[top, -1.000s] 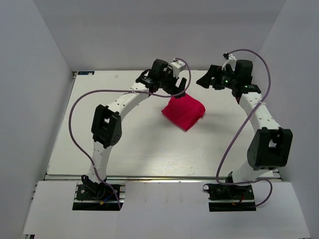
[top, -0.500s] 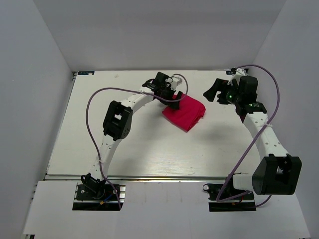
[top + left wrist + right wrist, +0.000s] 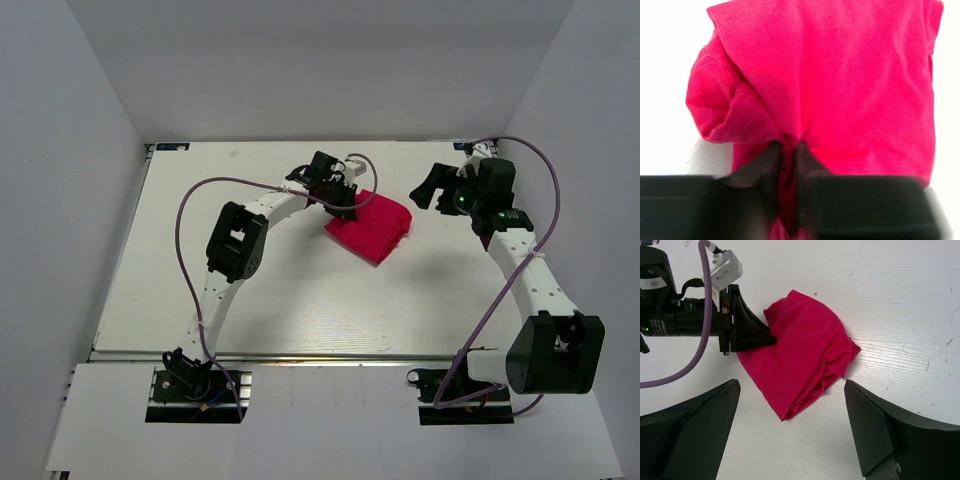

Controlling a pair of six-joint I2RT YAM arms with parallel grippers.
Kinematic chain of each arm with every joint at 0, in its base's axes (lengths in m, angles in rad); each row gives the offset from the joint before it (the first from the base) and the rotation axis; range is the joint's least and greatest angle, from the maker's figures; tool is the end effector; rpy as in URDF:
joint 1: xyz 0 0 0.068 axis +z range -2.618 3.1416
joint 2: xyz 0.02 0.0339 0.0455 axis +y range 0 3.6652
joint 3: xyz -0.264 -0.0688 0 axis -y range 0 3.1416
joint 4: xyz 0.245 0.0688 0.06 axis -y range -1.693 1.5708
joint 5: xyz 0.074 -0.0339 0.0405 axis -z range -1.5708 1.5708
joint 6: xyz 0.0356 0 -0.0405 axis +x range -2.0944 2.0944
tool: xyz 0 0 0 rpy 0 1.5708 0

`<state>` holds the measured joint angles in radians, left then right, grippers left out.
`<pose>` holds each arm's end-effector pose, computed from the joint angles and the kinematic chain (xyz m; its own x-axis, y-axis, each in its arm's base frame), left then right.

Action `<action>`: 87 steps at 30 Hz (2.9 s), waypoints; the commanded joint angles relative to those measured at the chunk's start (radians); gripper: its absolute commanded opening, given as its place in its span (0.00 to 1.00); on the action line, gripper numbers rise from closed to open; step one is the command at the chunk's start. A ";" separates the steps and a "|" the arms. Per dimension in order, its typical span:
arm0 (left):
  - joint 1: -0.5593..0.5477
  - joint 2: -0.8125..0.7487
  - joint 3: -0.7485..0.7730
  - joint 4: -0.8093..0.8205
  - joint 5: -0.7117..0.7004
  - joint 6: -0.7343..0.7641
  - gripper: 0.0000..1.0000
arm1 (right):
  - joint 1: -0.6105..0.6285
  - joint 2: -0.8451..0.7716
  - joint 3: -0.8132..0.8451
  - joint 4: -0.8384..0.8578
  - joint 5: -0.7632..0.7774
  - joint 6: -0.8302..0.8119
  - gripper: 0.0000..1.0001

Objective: Fold and stack the t-shirts
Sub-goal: Put the neatly folded tshirt into the corner of the board with the left arm

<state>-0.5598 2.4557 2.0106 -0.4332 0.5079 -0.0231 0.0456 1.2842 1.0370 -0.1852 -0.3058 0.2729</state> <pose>0.4470 -0.3006 0.1485 -0.6688 0.3953 -0.6296 0.7118 0.5848 -0.3890 0.2948 0.0242 0.3197 -0.4884 0.2350 -0.8404 -0.1920 0.9105 0.3662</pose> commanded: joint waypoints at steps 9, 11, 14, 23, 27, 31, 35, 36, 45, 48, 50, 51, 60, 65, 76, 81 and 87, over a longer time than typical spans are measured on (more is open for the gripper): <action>0.063 -0.188 -0.203 0.088 -0.112 0.037 0.00 | -0.006 -0.060 -0.054 -0.048 0.099 -0.026 0.90; 0.122 -0.242 -0.226 0.099 -0.138 0.025 0.00 | -0.006 -0.071 -0.075 -0.049 0.103 -0.026 0.90; 0.193 -0.288 -0.242 0.099 -0.149 0.014 0.00 | -0.007 -0.072 -0.086 -0.049 0.108 -0.026 0.90; 0.463 -0.319 -0.230 0.030 -0.229 0.149 0.00 | -0.007 -0.043 -0.081 -0.056 0.114 -0.041 0.90; 0.608 -0.275 -0.181 0.034 -0.198 0.195 0.00 | -0.007 -0.017 -0.069 -0.057 0.119 -0.046 0.90; 0.682 -0.158 -0.029 -0.021 -0.183 0.233 0.00 | -0.007 0.026 -0.017 -0.098 0.111 -0.063 0.90; 0.741 -0.064 0.138 -0.059 -0.204 0.269 0.00 | -0.009 0.037 0.008 -0.119 0.111 -0.066 0.90; 0.762 -0.054 0.166 -0.059 -0.213 0.269 0.00 | -0.010 0.030 0.008 -0.117 0.114 -0.067 0.90; 0.825 0.003 0.227 0.051 -0.183 0.239 0.00 | -0.007 0.032 0.015 -0.126 0.132 -0.072 0.90; 0.847 0.037 0.289 0.028 -0.172 0.249 0.00 | -0.009 0.037 0.021 -0.134 0.140 -0.072 0.90; 0.847 0.054 0.321 0.015 -0.189 0.235 0.00 | -0.007 0.043 0.021 -0.137 0.140 -0.067 0.90; 0.856 0.054 0.336 0.005 -0.201 0.223 0.00 | -0.007 0.043 0.021 -0.137 0.139 -0.072 0.90; 0.856 0.045 0.326 0.004 -0.295 0.199 0.99 | -0.007 0.049 0.017 -0.143 0.140 -0.074 0.90; 0.856 0.012 0.326 -0.007 -0.353 0.157 1.00 | -0.009 0.044 0.001 -0.142 0.131 -0.077 0.90; 0.772 -0.254 0.055 -0.053 -0.292 -0.001 1.00 | -0.007 -0.019 -0.078 -0.080 0.111 -0.035 0.90; 0.658 -0.383 -0.070 -0.051 -0.440 -0.011 1.00 | -0.004 -0.098 -0.172 -0.063 0.100 -0.011 0.90; 0.451 -0.654 -0.513 0.074 -0.477 -0.116 1.00 | -0.004 -0.253 -0.299 -0.037 0.137 0.005 0.90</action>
<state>-0.0189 1.9789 1.6966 -0.4084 0.0700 -0.0616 0.0402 1.1122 0.7765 -0.2729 -0.1841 0.2607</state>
